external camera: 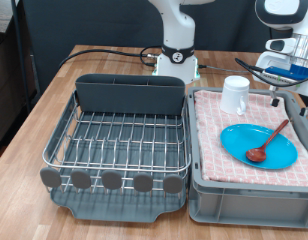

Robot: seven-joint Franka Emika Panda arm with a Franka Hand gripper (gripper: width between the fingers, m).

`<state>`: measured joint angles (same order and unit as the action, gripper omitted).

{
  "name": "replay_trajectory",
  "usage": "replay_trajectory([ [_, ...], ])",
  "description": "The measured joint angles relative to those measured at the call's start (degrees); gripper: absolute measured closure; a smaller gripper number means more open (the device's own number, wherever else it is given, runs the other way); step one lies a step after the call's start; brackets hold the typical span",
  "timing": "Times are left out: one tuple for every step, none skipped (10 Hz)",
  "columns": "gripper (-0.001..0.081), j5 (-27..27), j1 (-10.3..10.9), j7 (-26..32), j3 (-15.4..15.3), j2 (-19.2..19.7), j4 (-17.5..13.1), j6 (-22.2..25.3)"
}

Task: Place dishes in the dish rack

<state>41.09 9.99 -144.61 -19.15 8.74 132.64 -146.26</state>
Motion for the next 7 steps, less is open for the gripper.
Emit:
replay_trajectory([
  [0.0095, 1.27, 0.0, -0.04, 0.28, 0.47, 0.03, -0.41],
  [0.0095, 2.49, 0.0, -0.1, 0.56, 1.09, 0.05, -1.06],
  [0.0025, 3.72, 0.0, -0.45, 0.8, 1.86, 0.06, -1.78],
  [0.0025, 5.04, 0.01, -1.18, 1.11, 2.69, 0.07, -2.77],
  [0.0008, 6.35, 0.01, -2.2, 1.42, 3.62, 0.07, -3.68],
  [0.0005, 7.52, 0.03, -3.27, 1.71, 4.5, 0.08, -4.57],
  [0.0005, 8.71, 0.06, -4.28, 2.01, 5.29, 0.07, -5.22],
])
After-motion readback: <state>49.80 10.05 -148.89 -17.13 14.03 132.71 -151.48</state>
